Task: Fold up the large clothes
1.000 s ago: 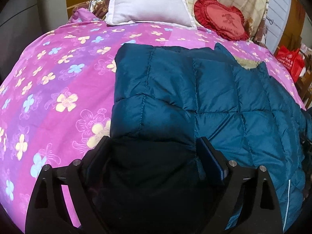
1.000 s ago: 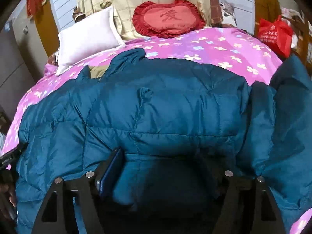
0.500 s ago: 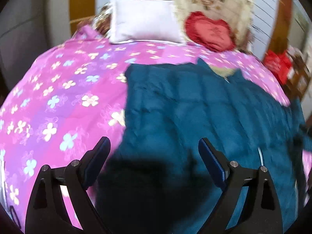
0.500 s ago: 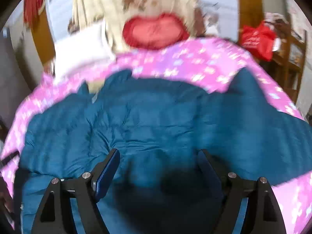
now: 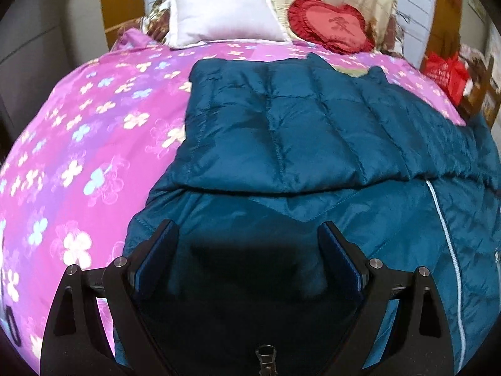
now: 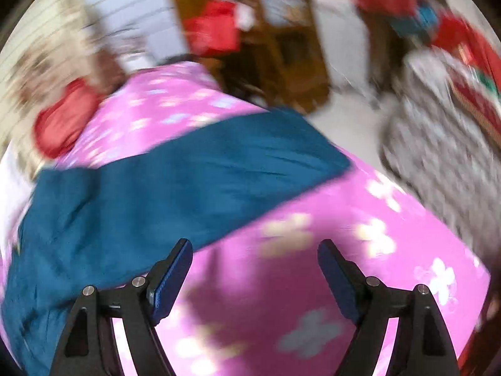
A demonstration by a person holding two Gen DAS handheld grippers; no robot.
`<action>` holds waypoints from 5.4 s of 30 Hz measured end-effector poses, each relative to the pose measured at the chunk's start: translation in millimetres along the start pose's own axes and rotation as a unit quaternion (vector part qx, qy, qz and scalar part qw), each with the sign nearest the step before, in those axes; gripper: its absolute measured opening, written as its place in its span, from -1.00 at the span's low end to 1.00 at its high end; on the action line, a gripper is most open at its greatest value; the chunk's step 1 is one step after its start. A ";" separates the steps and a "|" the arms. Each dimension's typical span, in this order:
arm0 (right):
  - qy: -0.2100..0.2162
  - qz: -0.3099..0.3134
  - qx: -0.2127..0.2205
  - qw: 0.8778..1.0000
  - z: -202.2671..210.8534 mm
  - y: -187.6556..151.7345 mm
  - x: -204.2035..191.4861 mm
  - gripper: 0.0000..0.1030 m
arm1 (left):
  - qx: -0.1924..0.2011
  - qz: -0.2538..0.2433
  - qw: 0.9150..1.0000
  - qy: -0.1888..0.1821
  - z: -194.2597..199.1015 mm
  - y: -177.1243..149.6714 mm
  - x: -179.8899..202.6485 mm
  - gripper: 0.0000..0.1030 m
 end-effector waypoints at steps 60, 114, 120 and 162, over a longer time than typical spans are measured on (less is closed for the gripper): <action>0.279 0.467 0.046 0.838 102.0 -297.0 -469.9 -0.11 | -0.002 0.055 0.998 -0.022 2.7 -0.7 -8.7 0.78; 0.114 0.381 -0.018 0.918 84.7 -280.7 -314.9 1.00 | 0.030 0.067 0.990 -0.120 18.9 98.5 32.5 -0.86; 0.125 0.372 -0.033 0.919 80.4 -278.0 -312.2 1.00 | -0.004 0.065 0.991 -0.117 -7.2 68.2 24.8 -0.50; 0.211 0.360 -0.072 0.906 -6.1 -176.7 -378.7 1.00 | 0.024 -0.011 0.999 -0.026 -53.1 69.6 54.7 0.33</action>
Point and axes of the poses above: each gripper's, at about its wrist camera, not at the fingertips, and z roughly against the way its jaws point, x to its right, y to its top, the point moved 6 cm from there along -z, roughly the way its jaws point, and after that the axes turned 3 degrees about x, right-handed, at the moved point
